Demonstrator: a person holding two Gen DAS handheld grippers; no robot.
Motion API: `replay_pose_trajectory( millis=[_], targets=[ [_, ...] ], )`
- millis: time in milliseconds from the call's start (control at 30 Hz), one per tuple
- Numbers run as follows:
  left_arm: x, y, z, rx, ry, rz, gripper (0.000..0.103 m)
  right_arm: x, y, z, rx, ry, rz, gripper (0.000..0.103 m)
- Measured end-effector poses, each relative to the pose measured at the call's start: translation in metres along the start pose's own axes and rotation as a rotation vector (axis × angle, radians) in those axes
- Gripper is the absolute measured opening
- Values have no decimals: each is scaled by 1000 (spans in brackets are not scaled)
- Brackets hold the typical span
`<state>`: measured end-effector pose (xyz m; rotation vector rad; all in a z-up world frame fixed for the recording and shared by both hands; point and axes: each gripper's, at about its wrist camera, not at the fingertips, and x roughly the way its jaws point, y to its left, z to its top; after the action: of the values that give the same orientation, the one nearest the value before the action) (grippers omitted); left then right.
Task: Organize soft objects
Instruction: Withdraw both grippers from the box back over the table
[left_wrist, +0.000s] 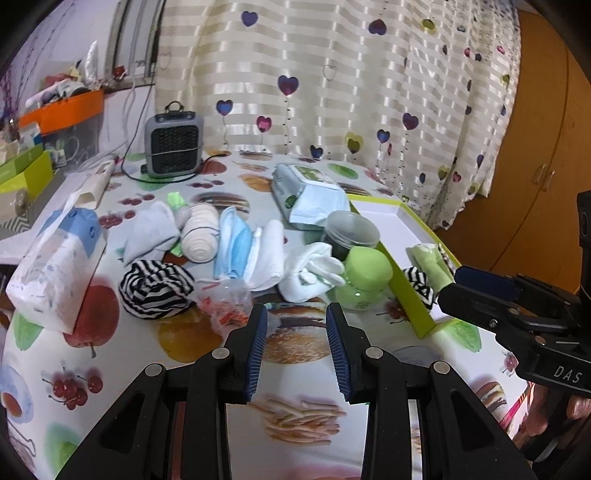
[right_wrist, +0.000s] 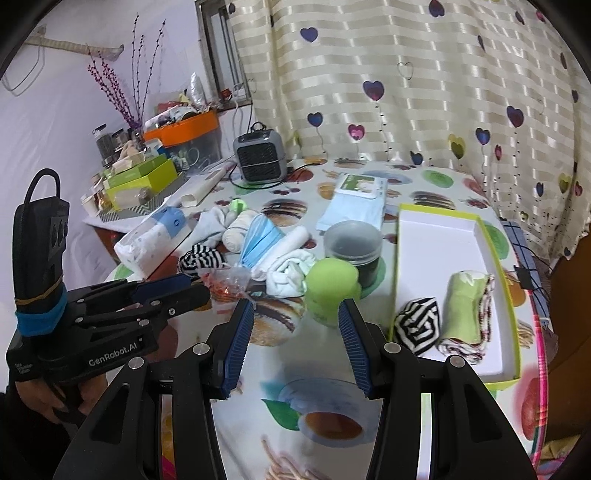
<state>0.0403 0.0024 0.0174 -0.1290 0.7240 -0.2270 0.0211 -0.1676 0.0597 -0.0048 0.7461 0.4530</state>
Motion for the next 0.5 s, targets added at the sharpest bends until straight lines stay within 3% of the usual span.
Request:
replay_pose_trajectory(
  millis=[500],
  targets=[
    [6, 31, 1, -56, 2, 32, 32, 25, 11, 9, -19, 35, 16, 49]
  ],
)
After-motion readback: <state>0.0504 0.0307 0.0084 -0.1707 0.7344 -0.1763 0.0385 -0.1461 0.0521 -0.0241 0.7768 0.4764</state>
